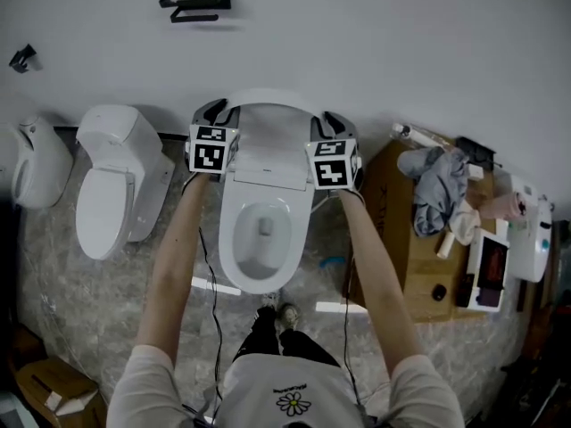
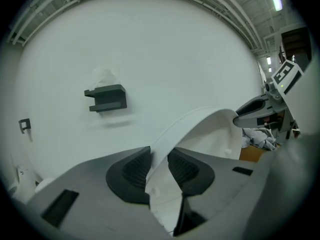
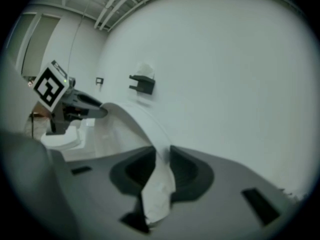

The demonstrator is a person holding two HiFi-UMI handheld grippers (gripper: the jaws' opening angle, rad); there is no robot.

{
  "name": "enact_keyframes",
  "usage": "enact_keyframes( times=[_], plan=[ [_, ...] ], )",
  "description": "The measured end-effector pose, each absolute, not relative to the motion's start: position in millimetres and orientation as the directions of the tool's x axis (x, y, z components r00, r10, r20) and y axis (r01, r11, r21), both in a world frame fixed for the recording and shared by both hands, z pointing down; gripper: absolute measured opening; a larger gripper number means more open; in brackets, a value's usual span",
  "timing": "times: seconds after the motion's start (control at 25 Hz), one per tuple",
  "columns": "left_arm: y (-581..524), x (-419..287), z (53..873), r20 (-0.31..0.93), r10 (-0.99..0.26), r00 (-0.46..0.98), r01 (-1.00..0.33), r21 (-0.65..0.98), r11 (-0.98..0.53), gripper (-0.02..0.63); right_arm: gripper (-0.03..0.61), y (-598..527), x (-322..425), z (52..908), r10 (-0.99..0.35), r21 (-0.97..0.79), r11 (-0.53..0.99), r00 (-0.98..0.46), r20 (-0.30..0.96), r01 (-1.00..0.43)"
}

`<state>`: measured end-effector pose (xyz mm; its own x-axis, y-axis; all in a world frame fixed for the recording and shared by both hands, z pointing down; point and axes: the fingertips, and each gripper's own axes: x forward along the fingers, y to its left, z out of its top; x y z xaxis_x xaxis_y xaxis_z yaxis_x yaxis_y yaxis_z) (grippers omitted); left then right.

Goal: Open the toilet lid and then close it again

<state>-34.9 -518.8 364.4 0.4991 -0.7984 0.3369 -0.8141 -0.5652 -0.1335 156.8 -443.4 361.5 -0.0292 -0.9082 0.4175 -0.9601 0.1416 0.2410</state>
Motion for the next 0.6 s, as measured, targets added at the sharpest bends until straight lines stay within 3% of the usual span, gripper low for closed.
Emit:
enact_keyframes(
  times=[0.6],
  plan=[
    [-410.2,-71.5,378.2,0.306,-0.844,0.441,-0.83,-0.217,-0.513,0.14,0.118,-341.1,114.4,380.9,-0.895,0.273,0.283,-0.15,0.42,-0.919]
  ],
)
